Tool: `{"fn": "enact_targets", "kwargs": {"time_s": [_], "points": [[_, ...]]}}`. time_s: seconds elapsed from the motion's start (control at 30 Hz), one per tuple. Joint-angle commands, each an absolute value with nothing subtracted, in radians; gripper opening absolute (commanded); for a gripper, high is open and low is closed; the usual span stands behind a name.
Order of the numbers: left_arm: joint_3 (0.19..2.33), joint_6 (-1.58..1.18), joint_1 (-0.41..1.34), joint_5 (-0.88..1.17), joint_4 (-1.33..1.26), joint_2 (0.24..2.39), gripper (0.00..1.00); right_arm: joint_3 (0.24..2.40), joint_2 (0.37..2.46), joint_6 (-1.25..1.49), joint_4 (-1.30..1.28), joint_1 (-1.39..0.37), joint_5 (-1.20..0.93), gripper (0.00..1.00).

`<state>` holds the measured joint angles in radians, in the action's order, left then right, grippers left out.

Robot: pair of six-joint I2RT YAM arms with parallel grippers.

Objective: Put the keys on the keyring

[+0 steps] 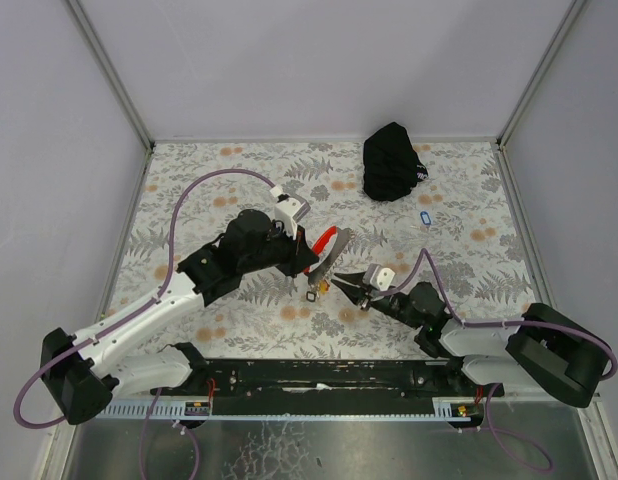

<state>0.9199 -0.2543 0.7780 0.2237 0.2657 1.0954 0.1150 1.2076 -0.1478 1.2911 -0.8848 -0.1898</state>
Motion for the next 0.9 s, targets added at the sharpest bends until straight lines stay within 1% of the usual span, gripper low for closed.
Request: {"fn": "enact_targets", "kwargs": {"time_s": [0.0, 0.4, 0.67, 0.87], "points": [[0.965, -0.256, 0.774, 0.201, 0.23, 1.104, 0.0, 0.145, 1.202, -0.134, 1.387, -0.897, -0.223, 0.25], [0.976, -0.256, 0.776, 0.229, 0.239, 1.134, 0.0, 0.169, 1.203, -0.146, 1.386, -0.898, -0.27, 0.25], [0.979, -0.25, 0.775, 0.284, 0.238, 1.133, 0.0, 0.183, 1.238, -0.169, 1.367, -0.899, -0.229, 0.25], [0.977, -0.244, 0.776, 0.275, 0.252, 1.104, 0.0, 0.146, 1.236, -0.178, 1.399, -0.898, -0.152, 0.26]]}}
